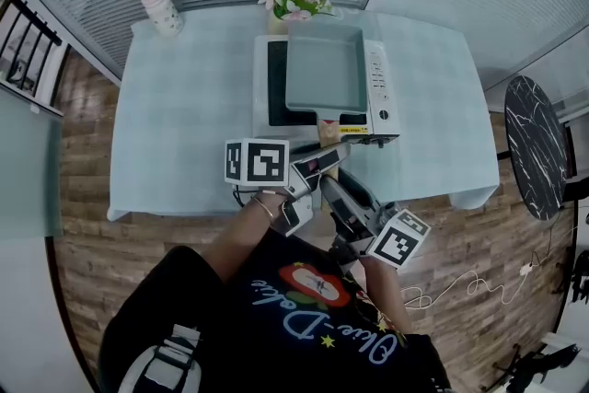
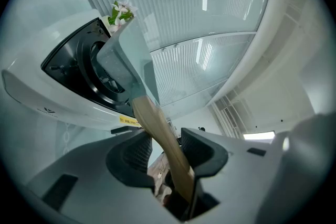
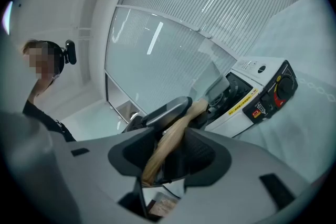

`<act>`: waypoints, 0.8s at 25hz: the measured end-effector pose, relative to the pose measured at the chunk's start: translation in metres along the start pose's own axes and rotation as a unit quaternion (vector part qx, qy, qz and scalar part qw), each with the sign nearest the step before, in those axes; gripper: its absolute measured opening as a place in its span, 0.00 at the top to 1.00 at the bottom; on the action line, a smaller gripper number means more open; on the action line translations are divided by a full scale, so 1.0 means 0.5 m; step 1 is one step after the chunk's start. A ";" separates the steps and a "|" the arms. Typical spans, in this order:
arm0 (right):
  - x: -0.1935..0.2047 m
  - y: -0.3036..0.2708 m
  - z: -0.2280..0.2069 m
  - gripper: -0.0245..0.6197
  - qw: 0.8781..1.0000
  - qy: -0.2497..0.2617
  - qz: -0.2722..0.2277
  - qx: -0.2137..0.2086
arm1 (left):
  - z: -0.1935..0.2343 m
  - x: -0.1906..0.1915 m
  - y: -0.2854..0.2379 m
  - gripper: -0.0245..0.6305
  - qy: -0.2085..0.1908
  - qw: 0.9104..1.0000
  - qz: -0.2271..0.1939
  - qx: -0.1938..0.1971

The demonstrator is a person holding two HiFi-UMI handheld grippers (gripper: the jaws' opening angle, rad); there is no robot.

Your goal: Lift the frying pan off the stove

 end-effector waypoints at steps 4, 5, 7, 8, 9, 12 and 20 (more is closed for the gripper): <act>-0.012 0.007 0.023 0.69 1.000 0.011 -0.007 -0.007 | -0.028 0.002 0.006 0.72 -0.010 1.000 -0.004 0.007; -0.015 0.009 0.029 0.69 1.000 0.015 -0.008 -0.008 | -0.036 0.002 0.008 0.72 -0.012 1.000 -0.005 0.010; -0.022 0.013 0.039 0.69 1.000 0.021 -0.012 -0.013 | -0.051 0.002 0.010 0.72 -0.017 1.000 -0.008 0.015; -0.026 0.015 0.045 0.69 0.999 0.025 -0.014 -0.015 | -0.058 0.002 0.011 0.72 -0.021 1.000 -0.009 0.016; -0.028 0.017 0.051 0.69 0.999 0.028 -0.016 -0.017 | -0.065 0.003 0.013 0.72 -0.024 1.000 -0.010 0.017; -0.035 0.023 0.072 0.69 0.999 0.039 -0.020 -0.023 | -0.089 0.006 0.022 0.72 -0.036 0.999 -0.012 0.022; -0.047 0.035 0.116 0.69 0.996 0.067 -0.030 -0.041 | -0.139 0.013 0.044 0.72 -0.064 0.997 -0.025 0.034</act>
Point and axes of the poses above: the fingertips, and each gripper's own axes: y backward along the fingers, z to its left, x out of its underside, the point moved 3 cm from there along y, backward along the fingers, and after that the axes turned 6 degrees about y, right-handed, at the moved point
